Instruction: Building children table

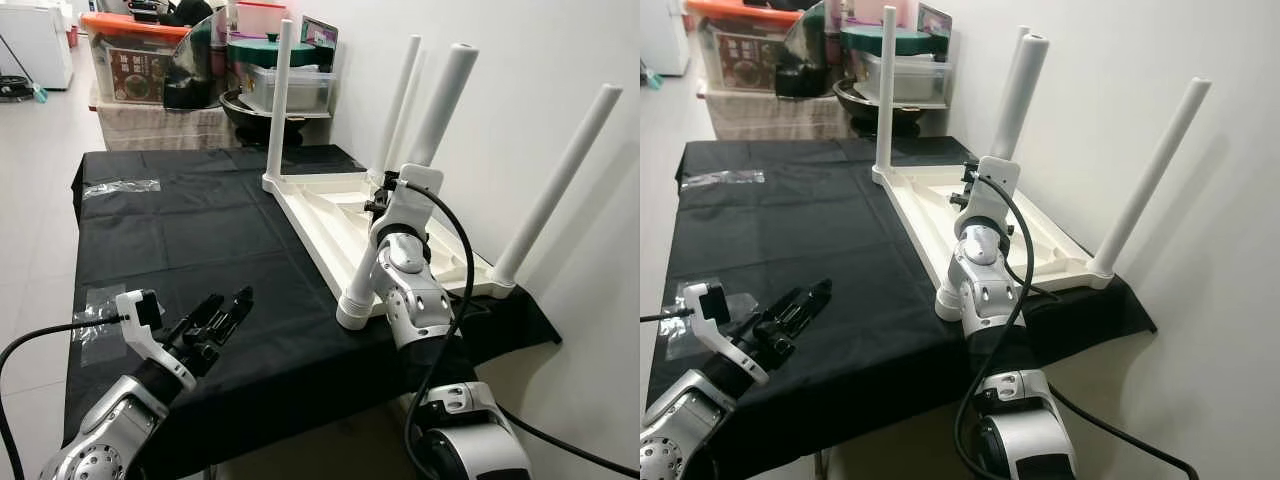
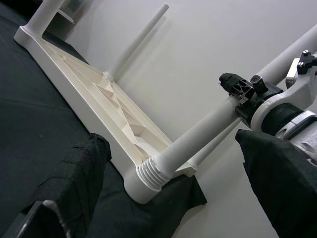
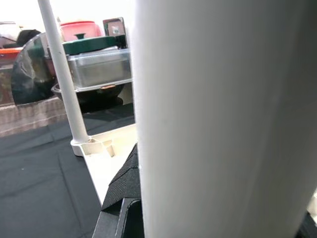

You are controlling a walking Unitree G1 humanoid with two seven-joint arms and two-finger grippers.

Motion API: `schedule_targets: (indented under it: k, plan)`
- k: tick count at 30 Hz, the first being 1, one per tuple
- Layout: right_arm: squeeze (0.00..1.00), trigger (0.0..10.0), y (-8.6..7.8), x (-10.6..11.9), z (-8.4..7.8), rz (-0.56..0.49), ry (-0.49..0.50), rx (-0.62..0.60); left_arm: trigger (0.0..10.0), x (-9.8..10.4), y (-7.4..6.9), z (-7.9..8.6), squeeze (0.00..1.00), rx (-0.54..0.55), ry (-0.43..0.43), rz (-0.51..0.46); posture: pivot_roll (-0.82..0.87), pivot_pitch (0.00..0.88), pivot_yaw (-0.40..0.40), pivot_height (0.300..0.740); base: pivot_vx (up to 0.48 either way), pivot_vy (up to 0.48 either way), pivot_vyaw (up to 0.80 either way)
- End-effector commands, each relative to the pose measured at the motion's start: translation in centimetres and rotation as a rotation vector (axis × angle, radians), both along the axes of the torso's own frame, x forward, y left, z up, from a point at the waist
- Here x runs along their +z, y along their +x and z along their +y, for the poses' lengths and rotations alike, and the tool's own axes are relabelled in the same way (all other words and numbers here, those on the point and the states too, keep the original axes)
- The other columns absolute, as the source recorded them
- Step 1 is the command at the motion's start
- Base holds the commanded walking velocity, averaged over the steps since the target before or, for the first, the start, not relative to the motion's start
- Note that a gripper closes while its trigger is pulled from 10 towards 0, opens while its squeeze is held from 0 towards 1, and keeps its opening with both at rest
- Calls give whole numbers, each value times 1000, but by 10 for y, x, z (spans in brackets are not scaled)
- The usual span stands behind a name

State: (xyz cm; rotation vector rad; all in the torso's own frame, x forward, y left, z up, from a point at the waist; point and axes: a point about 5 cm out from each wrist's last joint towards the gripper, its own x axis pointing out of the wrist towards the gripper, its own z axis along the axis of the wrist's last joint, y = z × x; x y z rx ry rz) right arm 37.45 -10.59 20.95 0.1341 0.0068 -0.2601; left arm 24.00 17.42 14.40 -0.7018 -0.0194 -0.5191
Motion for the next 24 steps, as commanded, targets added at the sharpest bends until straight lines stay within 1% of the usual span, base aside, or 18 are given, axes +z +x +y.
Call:
schedule_targets:
  k: [1,5,8,13,20,24]
  plan:
    - [0,0,-4,-44,-12,220,-33,-40,10000,0,0,-1,0,-7,10,7,53,0,-128,740,0,0,0]
    - [0,0,-6,-43,-11,225,-35,-32,10000,0,0,-1,0,-6,11,7,53,0,-128,740,0,0,0]
    - [0,0,-3,-38,-9,226,-71,12,10000,0,0,0,0,-6,13,6,52,0,-128,740,0,0,0]
    - [0,0,-1,-35,-9,224,-89,27,10000,0,0,0,0,-5,12,6,52,0,-131,740,0,0,0]
    - [0,0,-4,-38,-4,240,-93,41,10000,0,0,0,0,-4,12,7,52,0,-130,740,0,0,0]
    - [0,0,-7,-39,-4,246,-78,37,10000,0,-1,1,0,-5,13,7,49,0,-124,740,0,0,0]
